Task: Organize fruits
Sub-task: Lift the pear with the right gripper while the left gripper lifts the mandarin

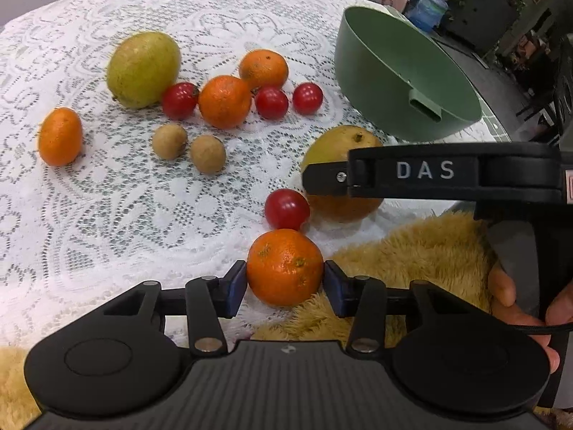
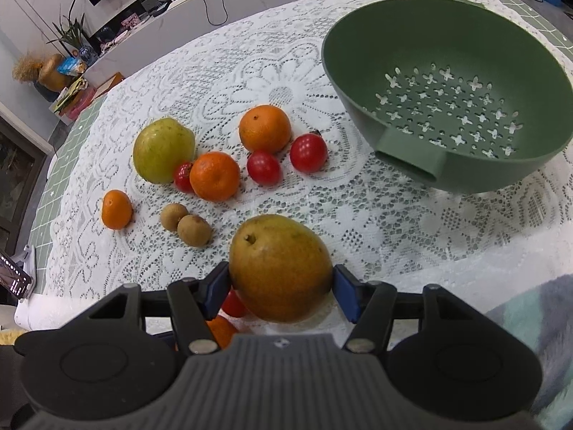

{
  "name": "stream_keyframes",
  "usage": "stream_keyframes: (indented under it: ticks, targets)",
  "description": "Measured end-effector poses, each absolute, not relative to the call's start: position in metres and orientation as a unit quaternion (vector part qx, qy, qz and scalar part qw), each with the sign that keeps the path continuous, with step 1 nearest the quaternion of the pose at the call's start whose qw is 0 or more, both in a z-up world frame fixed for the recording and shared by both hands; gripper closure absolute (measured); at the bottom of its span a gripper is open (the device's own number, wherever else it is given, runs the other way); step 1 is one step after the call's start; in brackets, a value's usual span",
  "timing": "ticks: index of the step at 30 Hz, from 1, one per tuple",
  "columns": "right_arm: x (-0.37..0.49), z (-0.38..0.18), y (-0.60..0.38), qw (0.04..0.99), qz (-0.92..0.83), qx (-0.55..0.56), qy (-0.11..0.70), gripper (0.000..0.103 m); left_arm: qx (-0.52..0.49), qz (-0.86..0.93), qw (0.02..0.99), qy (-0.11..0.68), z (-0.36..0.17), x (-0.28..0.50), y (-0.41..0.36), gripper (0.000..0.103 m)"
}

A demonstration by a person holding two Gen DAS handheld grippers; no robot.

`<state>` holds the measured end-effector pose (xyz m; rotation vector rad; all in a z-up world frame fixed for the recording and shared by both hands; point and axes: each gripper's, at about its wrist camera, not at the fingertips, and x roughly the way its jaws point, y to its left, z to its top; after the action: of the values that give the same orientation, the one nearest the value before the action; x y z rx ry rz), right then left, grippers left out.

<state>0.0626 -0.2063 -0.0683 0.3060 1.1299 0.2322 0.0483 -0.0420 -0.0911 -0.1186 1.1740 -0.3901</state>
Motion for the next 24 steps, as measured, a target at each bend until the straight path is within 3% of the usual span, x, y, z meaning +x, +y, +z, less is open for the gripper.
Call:
stream_keyframes:
  ticks: [14,24]
  targets:
    - [0.049,-0.011,-0.229,0.865,0.155,0.152,0.452,0.044,-0.064,-0.155,0.859,0.484,-0.022,0.055,-0.036,0.051]
    - [0.073,0.035,-0.29,0.896,0.126,0.094,0.415,0.044,0.011,-0.205,0.882,0.423,0.023,0.086,-0.095,0.051]
